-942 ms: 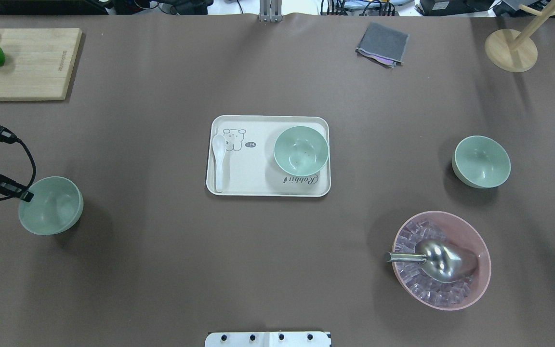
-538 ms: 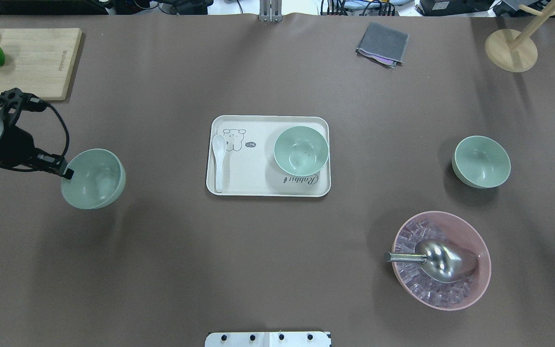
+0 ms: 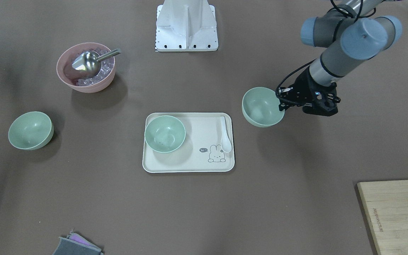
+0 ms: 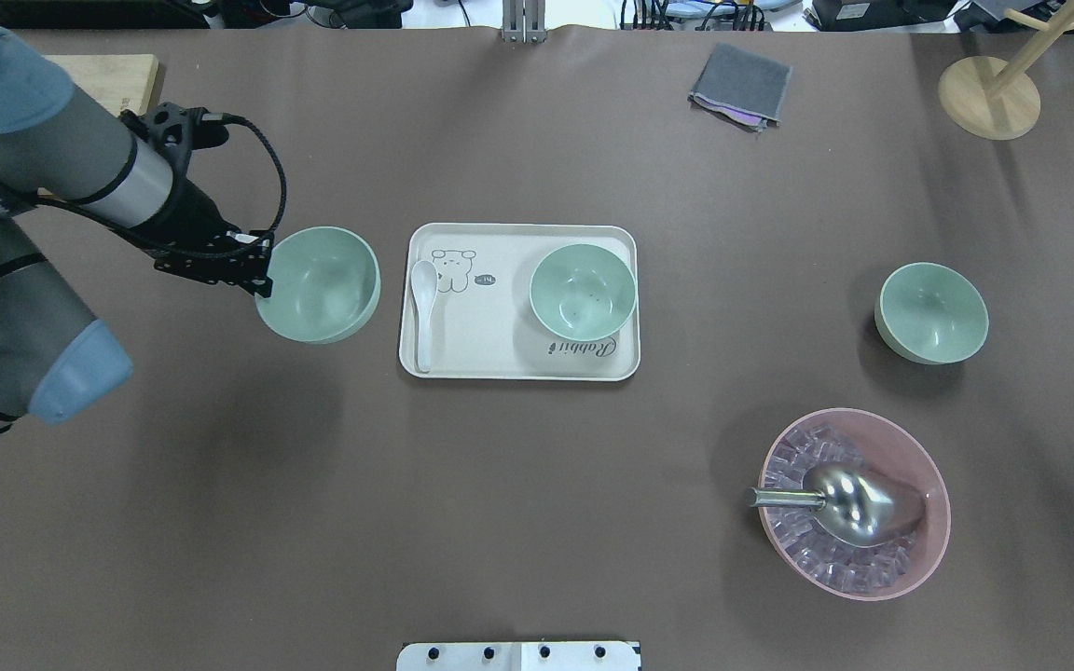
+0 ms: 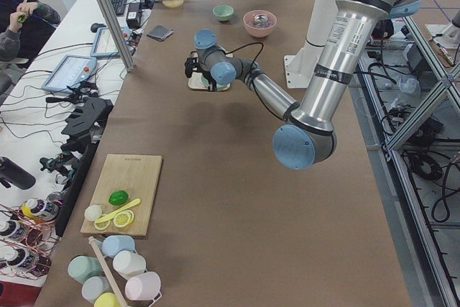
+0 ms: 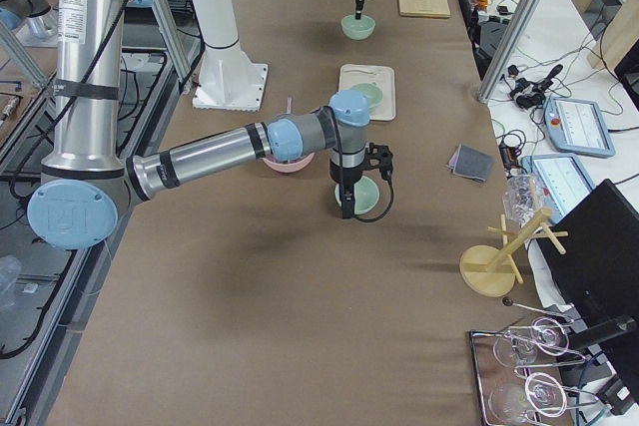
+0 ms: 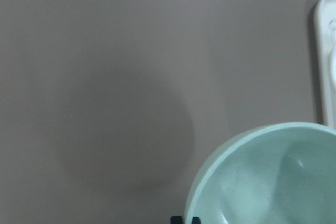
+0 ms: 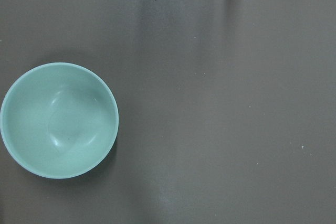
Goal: Stack green bowls together
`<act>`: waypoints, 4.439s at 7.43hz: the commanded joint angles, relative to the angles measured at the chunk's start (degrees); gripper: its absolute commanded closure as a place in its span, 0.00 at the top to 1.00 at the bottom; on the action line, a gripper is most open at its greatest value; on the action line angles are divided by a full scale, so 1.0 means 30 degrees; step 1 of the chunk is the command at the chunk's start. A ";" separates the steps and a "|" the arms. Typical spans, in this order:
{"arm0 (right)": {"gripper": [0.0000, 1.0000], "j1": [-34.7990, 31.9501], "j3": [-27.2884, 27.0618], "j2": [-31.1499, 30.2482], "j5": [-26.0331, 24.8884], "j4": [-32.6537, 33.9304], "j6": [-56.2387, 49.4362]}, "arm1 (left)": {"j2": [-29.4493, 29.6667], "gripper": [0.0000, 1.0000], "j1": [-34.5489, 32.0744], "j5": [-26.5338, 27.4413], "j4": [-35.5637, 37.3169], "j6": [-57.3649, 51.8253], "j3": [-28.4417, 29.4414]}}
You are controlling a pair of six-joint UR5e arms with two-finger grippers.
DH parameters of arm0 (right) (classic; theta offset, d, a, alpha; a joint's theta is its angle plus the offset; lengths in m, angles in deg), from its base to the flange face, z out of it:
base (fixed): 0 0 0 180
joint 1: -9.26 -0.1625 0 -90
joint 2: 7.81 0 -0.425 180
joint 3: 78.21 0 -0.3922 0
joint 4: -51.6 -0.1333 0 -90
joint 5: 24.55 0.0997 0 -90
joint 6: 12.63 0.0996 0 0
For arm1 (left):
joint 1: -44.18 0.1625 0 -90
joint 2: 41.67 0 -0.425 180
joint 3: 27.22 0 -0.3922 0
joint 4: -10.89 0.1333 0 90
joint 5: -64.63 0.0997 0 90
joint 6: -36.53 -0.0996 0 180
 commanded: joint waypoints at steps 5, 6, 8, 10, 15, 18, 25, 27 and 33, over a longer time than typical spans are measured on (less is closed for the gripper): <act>1.00 0.0002 0.0030 0.0134 -0.0037 0.0000 0.0005 | 0.7087 0.00 0.2691 0.2187 0.0942 0.6639 0.4516; 1.00 0.0002 0.0030 0.0163 -0.0037 0.0000 0.0005 | 0.7967 0.00 0.3274 0.2831 0.0913 0.7170 0.5453; 1.00 0.0002 0.0059 0.0163 -0.0037 0.0000 0.0005 | 0.9288 0.00 0.3484 0.3043 0.0708 0.7962 0.7095; 1.00 0.0002 0.0059 0.0163 -0.0037 0.0000 0.0005 | 0.9997 0.00 0.3631 0.3043 0.0620 0.8024 0.7950; 1.00 0.0002 0.0147 0.0309 -0.0037 0.0000 0.0005 | 0.9998 0.00 0.4481 0.4859 -0.0846 0.8640 0.8743; 1.00 0.0002 0.0147 0.0310 -0.0037 0.0000 0.0005 | 1.0115 0.00 0.4481 0.4888 -0.1050 0.8494 0.9327; 1.00 0.0002 0.0147 0.0310 -0.0037 0.0000 0.0005 | 1.0115 0.00 0.4862 0.4918 -0.2135 0.8376 1.0150; 1.00 0.0002 0.0147 0.0310 -0.0037 0.0000 0.0005 | 1.0115 0.00 0.4862 0.4918 -0.2135 0.8376 1.0150; 1.00 0.0002 0.0147 0.0427 -0.0037 0.0029 0.0005 | 1.0086 0.29 0.4862 0.4947 -0.2164 0.8347 1.0121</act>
